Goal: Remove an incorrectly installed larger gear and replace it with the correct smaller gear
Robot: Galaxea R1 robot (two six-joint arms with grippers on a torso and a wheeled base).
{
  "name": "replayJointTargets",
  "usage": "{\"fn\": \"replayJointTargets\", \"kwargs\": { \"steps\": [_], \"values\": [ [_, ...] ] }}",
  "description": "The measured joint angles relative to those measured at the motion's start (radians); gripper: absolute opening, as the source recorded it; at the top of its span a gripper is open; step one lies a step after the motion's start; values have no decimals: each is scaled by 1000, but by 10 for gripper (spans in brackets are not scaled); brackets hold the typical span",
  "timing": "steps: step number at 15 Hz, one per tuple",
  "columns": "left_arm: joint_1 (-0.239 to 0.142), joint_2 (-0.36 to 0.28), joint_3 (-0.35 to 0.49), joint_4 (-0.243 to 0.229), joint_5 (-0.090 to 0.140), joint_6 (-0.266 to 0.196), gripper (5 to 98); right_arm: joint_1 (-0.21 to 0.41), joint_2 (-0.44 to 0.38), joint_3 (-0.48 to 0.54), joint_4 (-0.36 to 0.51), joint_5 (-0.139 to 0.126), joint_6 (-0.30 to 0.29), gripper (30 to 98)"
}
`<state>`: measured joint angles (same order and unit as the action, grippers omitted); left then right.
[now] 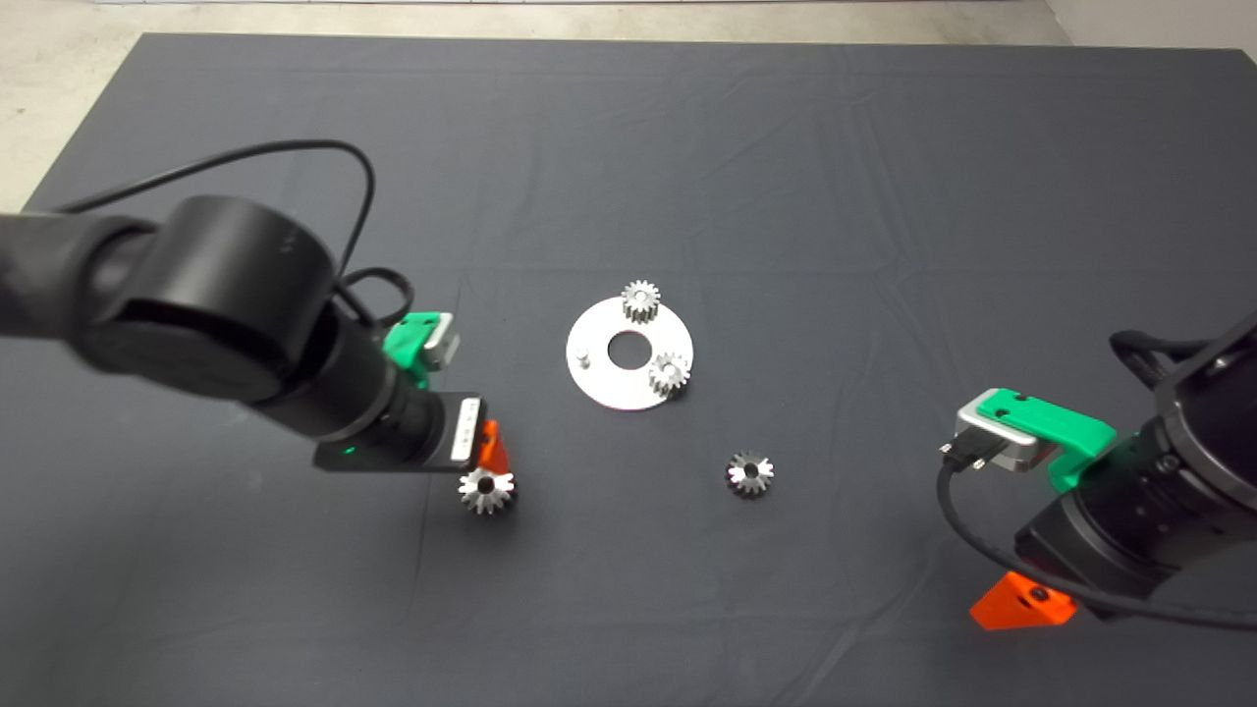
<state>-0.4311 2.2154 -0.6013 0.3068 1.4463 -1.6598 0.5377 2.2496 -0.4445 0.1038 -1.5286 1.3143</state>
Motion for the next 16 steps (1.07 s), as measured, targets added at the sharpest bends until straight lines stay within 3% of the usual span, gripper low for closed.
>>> {"fn": "replayJointTargets", "kwargs": {
  "steps": [3, 6, 8, 10, 14, 16],
  "values": [
    [-13, -213, 106, -38, 13, 0, 883, 0, 0, 0, 0, -3, 0, 976],
    [-18, -349, 171, -145, 28, 93, 883, 1, 3, -5, 0, -4, -1, 976],
    [-19, -355, 201, -241, 44, 136, 923, 3, 9, -29, 1, -2, -10, 976],
    [-20, -341, 216, -293, 60, 181, 930, 3, 9, -64, 1, -4, -36, 976],
    [-22, -307, 216, -299, 64, 173, 930, 4, 22, -90, 1, -4, -69, 976],
    [-22, -217, 193, -296, 61, 125, 930, 3, 36, -103, 1, -5, -76, 976]
  ]
}}
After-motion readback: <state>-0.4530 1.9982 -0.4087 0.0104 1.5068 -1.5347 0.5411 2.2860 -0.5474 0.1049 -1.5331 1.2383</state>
